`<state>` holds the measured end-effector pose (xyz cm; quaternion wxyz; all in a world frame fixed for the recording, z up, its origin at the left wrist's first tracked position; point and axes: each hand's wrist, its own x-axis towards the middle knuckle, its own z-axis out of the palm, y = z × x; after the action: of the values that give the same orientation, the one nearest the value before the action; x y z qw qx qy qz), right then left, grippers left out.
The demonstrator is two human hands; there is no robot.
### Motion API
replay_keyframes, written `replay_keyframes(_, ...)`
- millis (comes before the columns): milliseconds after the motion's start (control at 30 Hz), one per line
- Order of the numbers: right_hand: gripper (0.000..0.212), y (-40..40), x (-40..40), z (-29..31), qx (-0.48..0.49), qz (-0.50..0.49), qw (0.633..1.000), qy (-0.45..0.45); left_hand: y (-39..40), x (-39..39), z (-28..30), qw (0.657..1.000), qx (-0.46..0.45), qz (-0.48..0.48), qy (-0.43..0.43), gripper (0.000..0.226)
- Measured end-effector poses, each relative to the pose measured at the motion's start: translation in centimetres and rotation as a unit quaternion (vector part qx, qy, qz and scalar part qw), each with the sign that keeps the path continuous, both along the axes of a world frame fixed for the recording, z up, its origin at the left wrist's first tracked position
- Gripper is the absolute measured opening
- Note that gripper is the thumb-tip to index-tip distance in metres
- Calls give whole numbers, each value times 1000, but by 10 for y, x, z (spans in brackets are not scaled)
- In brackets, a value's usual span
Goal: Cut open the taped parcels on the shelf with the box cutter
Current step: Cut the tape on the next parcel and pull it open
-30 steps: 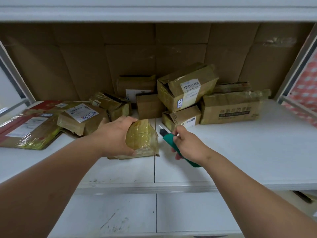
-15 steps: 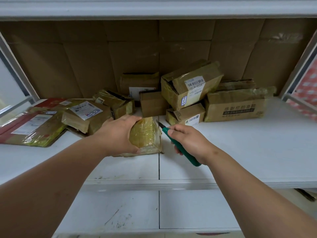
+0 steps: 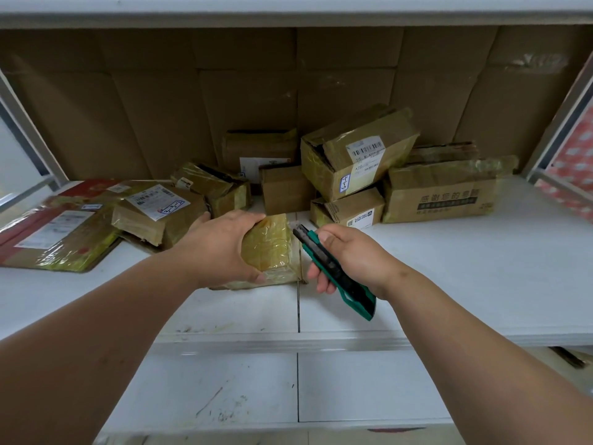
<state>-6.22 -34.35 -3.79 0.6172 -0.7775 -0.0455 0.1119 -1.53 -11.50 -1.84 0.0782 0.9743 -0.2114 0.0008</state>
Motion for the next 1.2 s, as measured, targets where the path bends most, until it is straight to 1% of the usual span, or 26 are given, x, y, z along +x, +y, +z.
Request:
replay_keyframes(100, 31, 1, 3, 1, 23, 15, 1000, 8, -1, 1, 0, 1000, 3, -2, 1, 111)
replay_keyframes(167, 30, 3, 5, 1, 20, 18, 1000, 9, 0, 2, -1, 1000, 7, 1, 2, 112)
replay_keyframes(333, 30, -2, 8, 0, 36, -12, 999, 4, 1, 1, -2, 1000, -2, -3, 9, 112)
replay_keyframes(700, 30, 1, 11, -3, 48, -1, 999, 17, 1, 0, 1, 1000, -5, 0, 15, 112)
replay_keyframes(867, 31, 2, 14, 4, 27, 0, 999, 27, 0, 1, 1, 1000, 1, -1, 14, 113)
replay_keyframes(1000, 31, 3, 19, 11, -28, 5, 999, 30, 0, 2, 1, 1000, 3, -1, 21, 113)
replay_keyframes(1200, 32, -3, 24, 27, -83, 30, 992, 93, 1, 3, 0, 1000, 5, -7, 24, 114)
